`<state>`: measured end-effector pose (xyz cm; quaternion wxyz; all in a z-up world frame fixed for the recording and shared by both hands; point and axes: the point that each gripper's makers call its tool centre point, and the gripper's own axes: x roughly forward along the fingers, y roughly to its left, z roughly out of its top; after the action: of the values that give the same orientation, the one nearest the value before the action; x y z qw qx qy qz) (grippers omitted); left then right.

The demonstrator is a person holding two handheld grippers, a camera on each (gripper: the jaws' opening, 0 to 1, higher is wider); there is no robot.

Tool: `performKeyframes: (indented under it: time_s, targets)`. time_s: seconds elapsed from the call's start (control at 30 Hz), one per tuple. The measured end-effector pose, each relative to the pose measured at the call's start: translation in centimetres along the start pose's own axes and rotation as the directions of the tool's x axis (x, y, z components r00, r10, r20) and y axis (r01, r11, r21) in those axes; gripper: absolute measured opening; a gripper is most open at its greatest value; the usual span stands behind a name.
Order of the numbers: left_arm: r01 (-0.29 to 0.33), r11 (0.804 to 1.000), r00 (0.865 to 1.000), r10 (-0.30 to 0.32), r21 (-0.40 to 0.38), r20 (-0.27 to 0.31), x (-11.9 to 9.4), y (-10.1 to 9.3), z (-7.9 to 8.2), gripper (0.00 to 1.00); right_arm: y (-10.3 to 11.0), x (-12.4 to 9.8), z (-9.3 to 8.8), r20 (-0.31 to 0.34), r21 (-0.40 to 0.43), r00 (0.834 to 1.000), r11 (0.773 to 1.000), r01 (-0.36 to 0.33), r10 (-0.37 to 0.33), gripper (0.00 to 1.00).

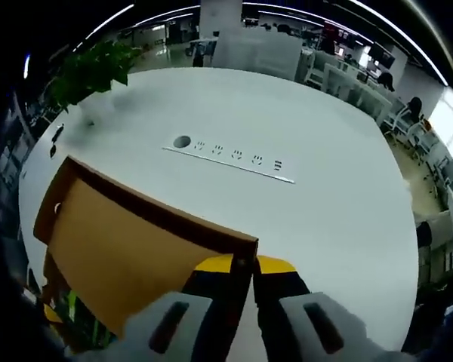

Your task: Operate the shoe box by opening the lid, removing the specified soft item, and placing it in the target area until the item is outside and the box remains undamaged.

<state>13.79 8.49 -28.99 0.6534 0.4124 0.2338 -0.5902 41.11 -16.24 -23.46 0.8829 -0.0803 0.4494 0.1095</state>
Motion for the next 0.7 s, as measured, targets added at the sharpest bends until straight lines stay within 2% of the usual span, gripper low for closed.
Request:
performKeyframes:
  time_s: [0.03,0.17,0.23,0.27,0.33,0.47,0.6,0.67,0.7]
  targets:
    - [-0.001,1.0,1.0,0.001,0.002,-0.001,0.0,0.0,0.0,0.07,0.2,-0.2,0.4,0.022,0.026,1.0,1.0,-0.016,0.015,0.16]
    - [-0.005,1.0,1.0,0.005,0.006,-0.003,0.0,0.0,0.0,0.07,-0.3,-0.9,1.1,0.051,0.009,0.999,1.0,-0.013,0.013,0.17]
    - [-0.009,1.0,1.0,0.009,0.018,-0.003,-0.1,0.0,0.0,0.07,-0.4,-1.7,2.3,0.136,0.013,0.991,1.0,-0.013,0.011,0.22]
    - [-0.01,1.0,1.0,0.01,0.018,-0.004,-0.1,0.0,0.0,0.07,-0.2,-2.3,2.7,0.174,0.027,0.984,0.999,-0.031,0.026,0.22]
    - [-0.011,1.0,1.0,0.011,0.015,-0.005,-0.1,0.0,0.0,0.07,-0.4,-2.6,3.5,0.192,0.045,0.98,0.997,-0.055,0.045,0.22]
    - [-0.025,1.0,1.0,0.025,0.004,-0.003,-0.1,0.1,0.0,0.07,-0.3,-4.5,4.5,0.255,0.084,0.961,0.987,-0.137,0.112,0.24]
    - [-0.028,1.0,1.0,0.028,0.006,0.001,-0.1,0.2,0.1,0.07,-0.3,-5.6,4.9,0.294,0.052,0.948,0.988,-0.147,0.126,0.32]
    - [-0.029,1.0,1.0,0.029,0.005,-0.001,-0.1,0.2,0.1,0.08,0.0,-6.4,4.8,0.307,0.01,0.943,0.99,-0.141,0.131,0.23]
    - [-0.031,1.0,1.0,0.031,0.002,0.0,-0.1,0.2,0.1,0.08,0.3,-6.8,4.9,0.324,-0.014,0.934,0.988,-0.151,0.147,0.26]
